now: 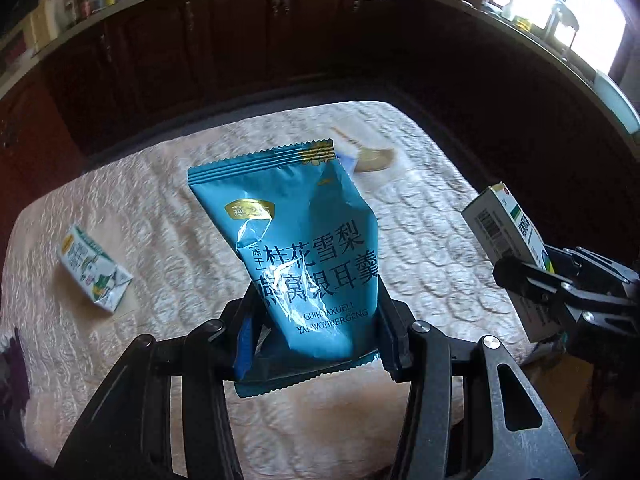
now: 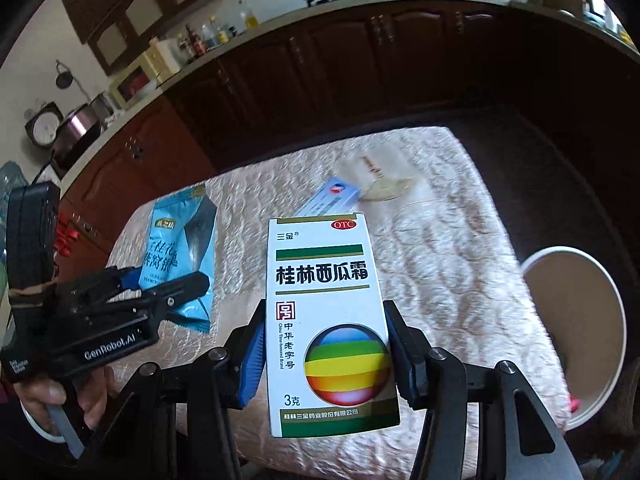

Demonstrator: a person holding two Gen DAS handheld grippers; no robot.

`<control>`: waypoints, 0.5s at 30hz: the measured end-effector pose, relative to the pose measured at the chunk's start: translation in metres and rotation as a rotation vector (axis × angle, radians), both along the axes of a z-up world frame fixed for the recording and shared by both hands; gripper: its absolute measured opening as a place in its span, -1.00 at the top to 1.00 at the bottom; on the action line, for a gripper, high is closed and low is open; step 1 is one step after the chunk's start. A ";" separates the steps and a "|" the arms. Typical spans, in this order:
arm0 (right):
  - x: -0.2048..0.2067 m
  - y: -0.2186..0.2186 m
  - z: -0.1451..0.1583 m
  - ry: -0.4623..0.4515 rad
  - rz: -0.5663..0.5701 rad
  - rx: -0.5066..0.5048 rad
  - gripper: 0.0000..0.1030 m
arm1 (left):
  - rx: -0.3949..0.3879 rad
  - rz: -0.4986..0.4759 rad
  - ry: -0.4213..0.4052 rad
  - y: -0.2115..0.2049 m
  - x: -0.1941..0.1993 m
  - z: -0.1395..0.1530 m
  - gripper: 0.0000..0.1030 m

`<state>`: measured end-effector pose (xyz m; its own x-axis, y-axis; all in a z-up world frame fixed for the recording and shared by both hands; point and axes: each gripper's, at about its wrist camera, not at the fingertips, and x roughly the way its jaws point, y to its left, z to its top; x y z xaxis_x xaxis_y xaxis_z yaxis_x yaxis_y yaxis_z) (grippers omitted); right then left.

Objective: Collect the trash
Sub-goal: 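Carry the snack bag and medicine box over the white bucket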

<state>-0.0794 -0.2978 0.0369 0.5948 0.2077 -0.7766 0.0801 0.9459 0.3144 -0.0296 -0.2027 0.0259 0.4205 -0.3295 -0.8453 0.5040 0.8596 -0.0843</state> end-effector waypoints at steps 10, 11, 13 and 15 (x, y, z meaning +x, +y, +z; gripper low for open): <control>-0.031 -0.052 0.008 -0.019 -0.122 0.009 0.00 | -0.003 -0.121 -0.010 -0.061 -0.017 0.004 0.09; -0.035 -0.057 0.008 -0.018 -0.134 0.010 0.00 | -0.004 -0.136 -0.008 -0.069 -0.019 0.004 0.09; -0.043 -0.070 0.007 -0.015 -0.167 0.012 0.00 | -0.005 -0.165 -0.006 -0.083 -0.023 0.003 0.09; -0.053 -0.085 0.007 -0.012 -0.202 0.014 0.00 | -0.005 -0.192 0.001 -0.096 -0.026 0.001 0.09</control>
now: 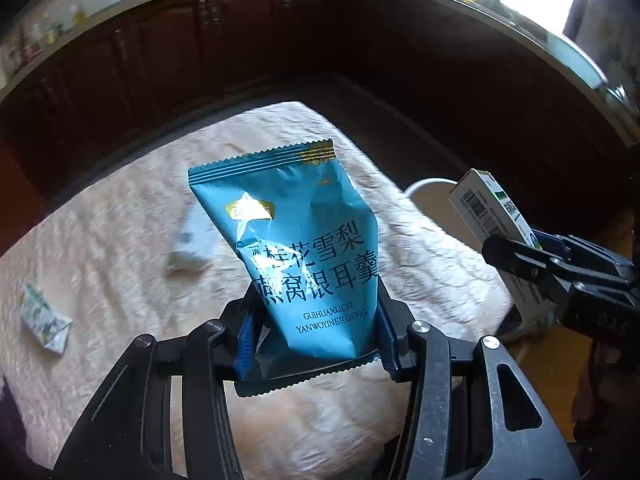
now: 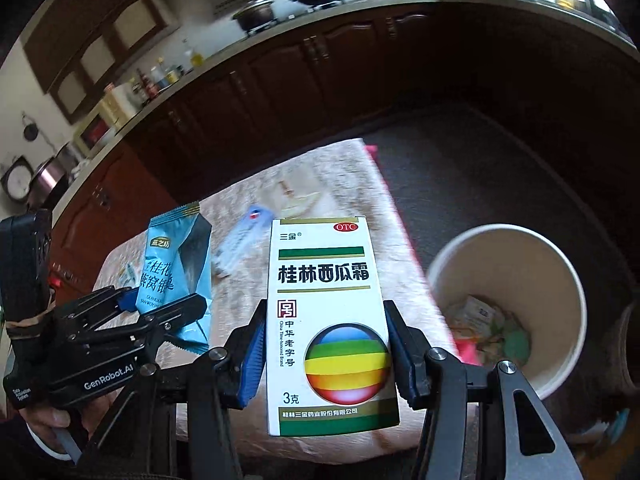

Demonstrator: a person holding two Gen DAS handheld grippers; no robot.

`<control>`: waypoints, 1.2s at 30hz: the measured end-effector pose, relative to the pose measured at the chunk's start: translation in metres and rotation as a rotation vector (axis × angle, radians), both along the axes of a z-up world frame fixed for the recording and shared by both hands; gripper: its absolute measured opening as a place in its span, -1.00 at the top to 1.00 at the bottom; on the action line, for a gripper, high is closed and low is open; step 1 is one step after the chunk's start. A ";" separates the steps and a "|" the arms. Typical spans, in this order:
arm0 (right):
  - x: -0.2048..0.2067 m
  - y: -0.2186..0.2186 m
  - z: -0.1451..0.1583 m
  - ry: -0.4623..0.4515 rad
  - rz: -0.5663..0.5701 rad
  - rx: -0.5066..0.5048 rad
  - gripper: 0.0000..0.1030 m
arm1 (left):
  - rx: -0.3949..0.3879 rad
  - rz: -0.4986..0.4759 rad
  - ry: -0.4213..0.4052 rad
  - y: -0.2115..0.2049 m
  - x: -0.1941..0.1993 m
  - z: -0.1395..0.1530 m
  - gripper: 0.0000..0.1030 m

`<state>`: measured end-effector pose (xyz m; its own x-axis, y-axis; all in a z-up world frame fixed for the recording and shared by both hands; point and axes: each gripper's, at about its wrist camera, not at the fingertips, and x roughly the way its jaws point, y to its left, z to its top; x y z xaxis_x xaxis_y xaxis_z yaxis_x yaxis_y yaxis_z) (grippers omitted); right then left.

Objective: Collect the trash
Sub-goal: 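Carry the snack bag and medicine box over the white bucket, then open both grippers to drop snack bag and medicine box into the bucket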

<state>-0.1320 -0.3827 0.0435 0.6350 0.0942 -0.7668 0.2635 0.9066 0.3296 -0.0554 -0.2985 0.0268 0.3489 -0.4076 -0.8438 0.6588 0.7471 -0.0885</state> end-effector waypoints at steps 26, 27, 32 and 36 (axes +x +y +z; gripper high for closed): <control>-0.059 -0.161 -0.105 0.168 -0.402 0.099 0.03 | -0.036 -0.250 0.214 -0.161 -0.014 -0.046 0.06; -0.060 -0.162 -0.106 0.175 -0.415 0.096 0.00 | -0.039 -0.253 0.227 -0.163 -0.013 -0.049 0.04; -0.073 -0.168 -0.105 0.166 -0.479 0.124 -0.36 | -0.055 -0.235 0.249 -0.164 -0.008 -0.057 -0.19; -0.081 -0.170 -0.107 0.170 -0.498 0.149 -0.36 | -0.064 -0.234 0.264 -0.161 -0.005 -0.060 -0.24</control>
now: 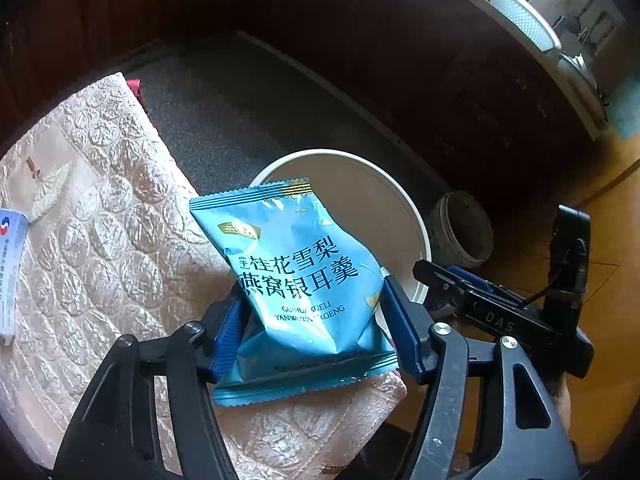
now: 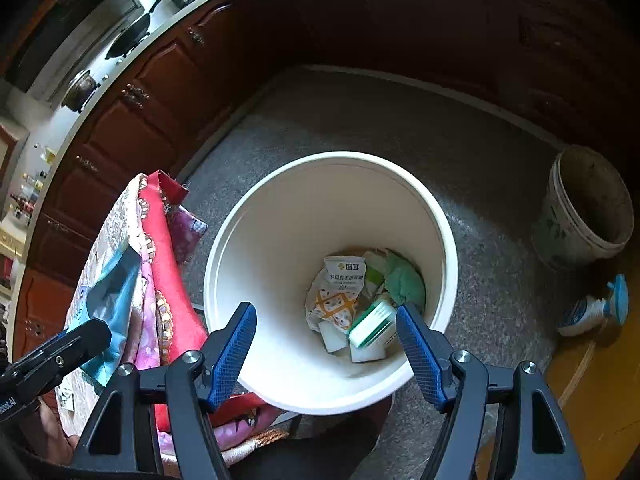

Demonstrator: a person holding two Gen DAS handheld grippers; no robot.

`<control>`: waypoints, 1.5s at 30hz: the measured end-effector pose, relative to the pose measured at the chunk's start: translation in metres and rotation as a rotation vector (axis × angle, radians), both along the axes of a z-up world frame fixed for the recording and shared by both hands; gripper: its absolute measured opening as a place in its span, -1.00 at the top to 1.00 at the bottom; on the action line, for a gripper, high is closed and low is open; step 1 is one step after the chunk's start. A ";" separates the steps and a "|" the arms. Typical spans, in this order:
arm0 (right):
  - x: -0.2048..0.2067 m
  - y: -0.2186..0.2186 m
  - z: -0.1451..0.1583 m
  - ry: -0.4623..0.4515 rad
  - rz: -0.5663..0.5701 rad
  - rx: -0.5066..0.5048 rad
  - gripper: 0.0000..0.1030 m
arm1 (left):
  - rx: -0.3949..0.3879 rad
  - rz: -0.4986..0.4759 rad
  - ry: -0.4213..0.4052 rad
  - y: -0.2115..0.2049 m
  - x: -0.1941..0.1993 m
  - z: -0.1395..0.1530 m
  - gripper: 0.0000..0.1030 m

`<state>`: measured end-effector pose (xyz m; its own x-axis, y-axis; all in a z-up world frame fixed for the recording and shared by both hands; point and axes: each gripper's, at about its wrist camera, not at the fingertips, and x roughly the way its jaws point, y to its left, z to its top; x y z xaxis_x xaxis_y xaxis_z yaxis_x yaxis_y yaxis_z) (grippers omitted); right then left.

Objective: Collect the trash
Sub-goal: 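Open both grippers to drop snack bag and medicine box into the bucket, then move both open grippers back over the table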

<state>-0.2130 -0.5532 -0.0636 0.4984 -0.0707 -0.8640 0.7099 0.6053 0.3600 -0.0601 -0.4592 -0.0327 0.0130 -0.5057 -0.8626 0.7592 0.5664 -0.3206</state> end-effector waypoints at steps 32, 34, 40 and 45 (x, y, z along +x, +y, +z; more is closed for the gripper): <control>0.034 0.045 0.044 -0.027 0.118 -0.067 -0.40 | -0.051 0.135 -0.089 0.127 0.032 0.027 -0.35; 0.042 0.055 0.048 -0.030 0.143 -0.079 -0.40 | -0.035 0.172 -0.110 0.144 0.037 0.028 -0.36; 0.074 0.092 0.058 -0.045 0.236 -0.109 -0.42 | 0.001 0.293 -0.140 0.194 0.060 0.029 -0.35; 0.101 0.124 0.063 -0.054 0.316 -0.127 -0.49 | 0.028 0.390 -0.157 0.235 0.078 0.031 -0.35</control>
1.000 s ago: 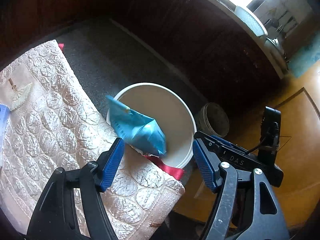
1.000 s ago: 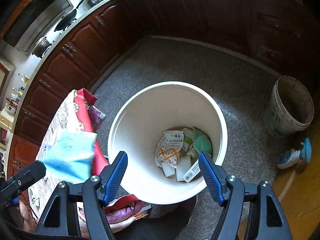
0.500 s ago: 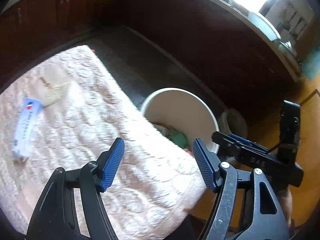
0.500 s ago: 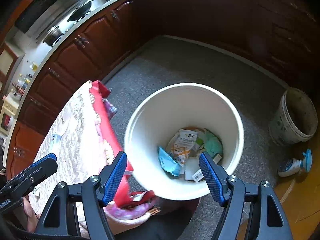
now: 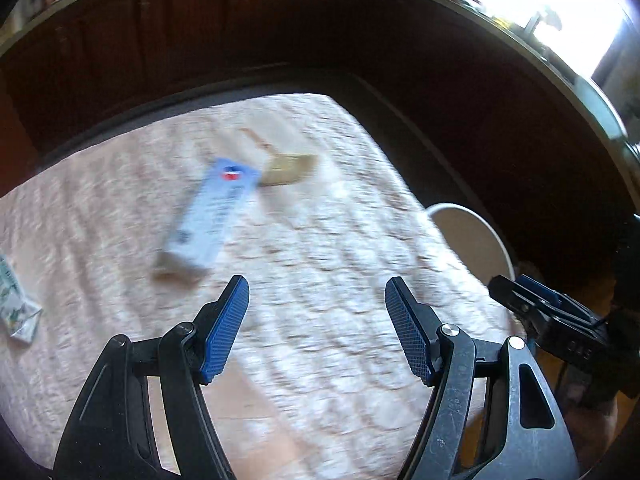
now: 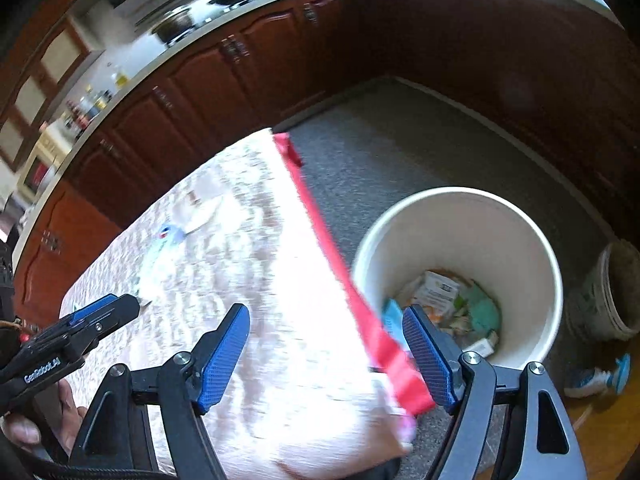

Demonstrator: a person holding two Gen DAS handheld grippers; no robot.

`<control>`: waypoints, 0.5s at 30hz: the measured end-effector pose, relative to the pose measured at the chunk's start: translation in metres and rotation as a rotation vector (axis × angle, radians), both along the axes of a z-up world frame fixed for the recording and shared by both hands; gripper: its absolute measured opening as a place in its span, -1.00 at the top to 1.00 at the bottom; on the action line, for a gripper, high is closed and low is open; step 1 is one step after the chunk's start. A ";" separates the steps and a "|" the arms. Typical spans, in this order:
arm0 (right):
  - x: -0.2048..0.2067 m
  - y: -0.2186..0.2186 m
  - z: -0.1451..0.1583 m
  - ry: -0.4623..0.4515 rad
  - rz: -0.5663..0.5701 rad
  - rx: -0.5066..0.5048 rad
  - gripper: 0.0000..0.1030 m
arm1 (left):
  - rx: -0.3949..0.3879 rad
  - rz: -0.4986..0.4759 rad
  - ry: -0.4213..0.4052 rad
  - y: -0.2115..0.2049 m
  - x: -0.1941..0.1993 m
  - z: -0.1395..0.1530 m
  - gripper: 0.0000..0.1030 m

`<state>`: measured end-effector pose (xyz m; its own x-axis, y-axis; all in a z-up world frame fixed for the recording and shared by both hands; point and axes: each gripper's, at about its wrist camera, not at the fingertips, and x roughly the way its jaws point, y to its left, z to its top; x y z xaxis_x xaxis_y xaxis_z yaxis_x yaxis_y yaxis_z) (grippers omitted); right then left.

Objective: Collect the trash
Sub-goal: 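Move both open grippers back over the table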

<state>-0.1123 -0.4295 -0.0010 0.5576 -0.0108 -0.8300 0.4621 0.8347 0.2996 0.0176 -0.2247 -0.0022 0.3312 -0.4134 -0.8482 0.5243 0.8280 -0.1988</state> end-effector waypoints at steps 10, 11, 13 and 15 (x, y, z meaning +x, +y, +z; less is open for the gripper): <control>0.060 0.063 -0.002 0.012 0.153 -0.002 -0.53 | 0.024 0.197 0.001 0.081 0.028 0.002 -0.36; 0.068 0.071 -0.002 0.012 0.172 -0.003 -0.55 | 0.023 0.220 0.007 0.092 0.032 0.001 -0.36; 0.079 0.084 -0.003 0.014 0.203 -0.002 -0.59 | 0.025 0.278 0.018 0.118 0.043 -0.002 -0.36; 0.094 0.100 -0.007 0.020 0.241 0.010 -0.59 | 0.028 0.338 0.025 0.144 0.053 -0.004 -0.36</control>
